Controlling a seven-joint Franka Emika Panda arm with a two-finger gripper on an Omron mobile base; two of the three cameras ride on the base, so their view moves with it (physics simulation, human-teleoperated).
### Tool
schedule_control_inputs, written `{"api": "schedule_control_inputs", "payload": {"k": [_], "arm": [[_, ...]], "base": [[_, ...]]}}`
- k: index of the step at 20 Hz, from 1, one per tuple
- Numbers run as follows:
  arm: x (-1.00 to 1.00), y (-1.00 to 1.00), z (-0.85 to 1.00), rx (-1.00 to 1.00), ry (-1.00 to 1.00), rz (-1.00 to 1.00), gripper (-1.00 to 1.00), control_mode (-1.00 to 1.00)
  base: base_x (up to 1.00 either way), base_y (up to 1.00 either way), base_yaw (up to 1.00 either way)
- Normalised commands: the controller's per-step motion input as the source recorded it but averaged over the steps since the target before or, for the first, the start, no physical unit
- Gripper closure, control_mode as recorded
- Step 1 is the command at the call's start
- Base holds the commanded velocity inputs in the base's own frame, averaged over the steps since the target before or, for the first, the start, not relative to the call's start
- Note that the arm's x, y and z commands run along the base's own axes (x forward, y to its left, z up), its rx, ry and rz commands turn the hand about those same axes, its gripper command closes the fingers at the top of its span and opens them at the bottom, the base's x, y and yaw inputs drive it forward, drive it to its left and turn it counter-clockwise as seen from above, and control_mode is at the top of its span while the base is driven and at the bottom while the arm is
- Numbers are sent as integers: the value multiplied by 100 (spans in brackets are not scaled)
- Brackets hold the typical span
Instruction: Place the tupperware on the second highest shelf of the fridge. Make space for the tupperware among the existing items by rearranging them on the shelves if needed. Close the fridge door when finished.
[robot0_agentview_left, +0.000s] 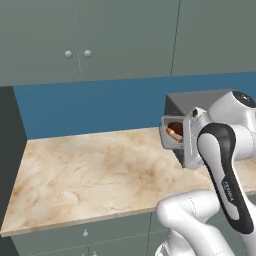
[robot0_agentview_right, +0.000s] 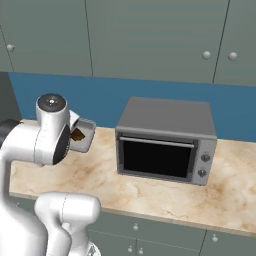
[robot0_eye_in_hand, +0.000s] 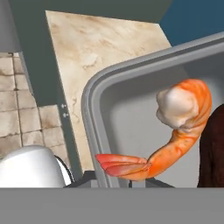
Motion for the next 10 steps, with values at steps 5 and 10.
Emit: {"api": "schedule_control_inputs", "payload": {"k": [5, 10], "arm": [[-41, 1, 0, 0, -3, 4, 100, -100], [-100, 0, 0, -2, -10, 20, 100, -100]], "base": [[0, 0, 0], [0, 0, 0]]}}
